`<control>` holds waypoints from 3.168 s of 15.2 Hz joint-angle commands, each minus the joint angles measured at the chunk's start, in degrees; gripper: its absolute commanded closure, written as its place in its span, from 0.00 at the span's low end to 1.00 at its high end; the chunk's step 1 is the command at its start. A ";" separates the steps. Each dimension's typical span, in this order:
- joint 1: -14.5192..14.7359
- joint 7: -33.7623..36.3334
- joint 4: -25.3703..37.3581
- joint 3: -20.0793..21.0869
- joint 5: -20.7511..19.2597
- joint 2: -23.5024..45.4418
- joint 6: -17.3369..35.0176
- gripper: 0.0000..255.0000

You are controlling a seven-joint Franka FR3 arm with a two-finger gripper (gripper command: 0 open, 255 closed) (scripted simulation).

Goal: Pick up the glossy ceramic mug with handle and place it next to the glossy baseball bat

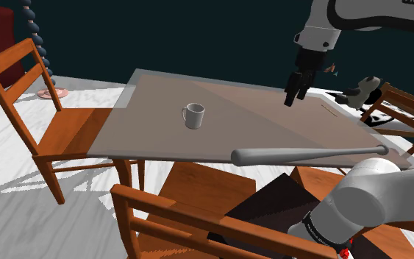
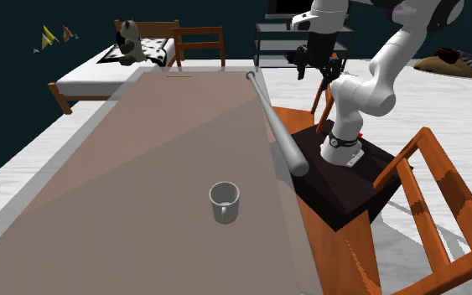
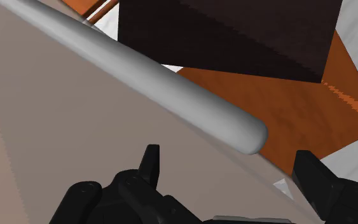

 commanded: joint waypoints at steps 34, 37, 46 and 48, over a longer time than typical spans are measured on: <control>1.44 4.44 45.28 1.47 5.09 69.92 26.53 0.00; 1.49 4.48 45.58 1.50 5.13 71.37 27.72 0.00; 1.59 4.45 43.07 1.53 5.15 72.58 31.45 0.00; 1.59 4.45 43.07 1.53 5.15 72.58 31.45 0.00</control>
